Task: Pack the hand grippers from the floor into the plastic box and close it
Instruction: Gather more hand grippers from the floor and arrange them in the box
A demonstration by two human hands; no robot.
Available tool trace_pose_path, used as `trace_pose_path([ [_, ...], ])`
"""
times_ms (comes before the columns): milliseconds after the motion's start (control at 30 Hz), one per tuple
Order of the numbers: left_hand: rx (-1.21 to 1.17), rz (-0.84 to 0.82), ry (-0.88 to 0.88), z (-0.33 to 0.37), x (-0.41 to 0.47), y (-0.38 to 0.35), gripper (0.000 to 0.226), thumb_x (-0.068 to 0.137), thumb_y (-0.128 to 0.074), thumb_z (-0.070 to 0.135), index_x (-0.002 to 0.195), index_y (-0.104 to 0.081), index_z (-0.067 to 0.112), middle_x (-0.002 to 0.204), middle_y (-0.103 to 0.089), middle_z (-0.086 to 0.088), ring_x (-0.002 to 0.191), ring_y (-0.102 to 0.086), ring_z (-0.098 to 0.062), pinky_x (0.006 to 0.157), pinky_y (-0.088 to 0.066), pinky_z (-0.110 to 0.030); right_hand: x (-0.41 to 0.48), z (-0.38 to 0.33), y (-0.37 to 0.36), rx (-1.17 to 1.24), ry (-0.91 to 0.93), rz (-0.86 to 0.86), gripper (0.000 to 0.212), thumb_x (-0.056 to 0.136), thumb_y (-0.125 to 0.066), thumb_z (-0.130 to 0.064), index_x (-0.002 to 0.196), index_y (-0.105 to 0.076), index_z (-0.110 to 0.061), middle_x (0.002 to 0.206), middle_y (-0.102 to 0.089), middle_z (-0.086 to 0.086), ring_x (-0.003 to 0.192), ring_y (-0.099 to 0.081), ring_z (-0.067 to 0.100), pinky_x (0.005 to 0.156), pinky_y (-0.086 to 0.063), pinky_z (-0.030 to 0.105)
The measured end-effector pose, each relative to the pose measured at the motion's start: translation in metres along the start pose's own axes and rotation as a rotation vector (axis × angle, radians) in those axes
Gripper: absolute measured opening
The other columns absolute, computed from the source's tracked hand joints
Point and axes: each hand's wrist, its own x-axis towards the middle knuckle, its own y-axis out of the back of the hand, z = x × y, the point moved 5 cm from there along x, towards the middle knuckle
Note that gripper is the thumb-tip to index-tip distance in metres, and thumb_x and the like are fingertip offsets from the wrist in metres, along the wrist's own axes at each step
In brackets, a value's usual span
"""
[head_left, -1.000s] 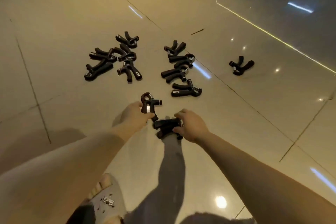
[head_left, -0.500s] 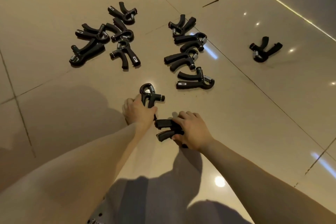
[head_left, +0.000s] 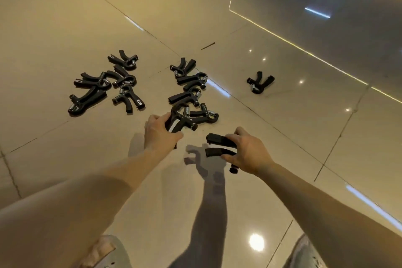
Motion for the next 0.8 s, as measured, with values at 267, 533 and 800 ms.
trace_pose_path([
  [267,-0.065,-0.084,-0.396,0.155,-0.078,0.036,0.07,0.075,-0.081,0.026,0.141,-0.056,0.024,0.116,-0.046,0.0,0.118,-0.048,-0.025,0.101,-0.043,-0.034,-0.128,0.026,0.15,-0.001,-0.153,0.254,0.048,0.083,-0.077,-0.043,0.126,-0.064,-0.027,0.109,-0.058,-0.008,0.096,-0.06,0.016,0.085,-0.056,0.04],
  [533,-0.091,-0.169,-0.708,0.282,-0.209,0.049,0.069,0.071,-0.086,0.029,0.133,-0.057,0.02,0.117,-0.051,0.0,0.111,-0.053,-0.019,0.097,-0.049,-0.035,-0.298,0.038,0.25,-0.006,-0.294,0.375,0.038,0.085,-0.078,-0.032,0.12,-0.066,-0.022,0.107,-0.066,-0.004,0.1,-0.062,0.016,0.087,-0.055,0.033],
  [800,-0.186,-0.35,-0.839,0.343,-0.313,0.04,0.068,0.075,-0.086,0.017,0.135,-0.054,0.015,0.127,-0.054,-0.009,0.111,-0.058,-0.023,0.086,-0.049,-0.027,-0.443,0.037,0.284,-0.048,-0.438,0.422,0.036,0.085,-0.078,-0.033,0.117,-0.069,-0.017,0.106,-0.067,0.0,0.098,-0.063,0.019,0.083,-0.055,0.032],
])
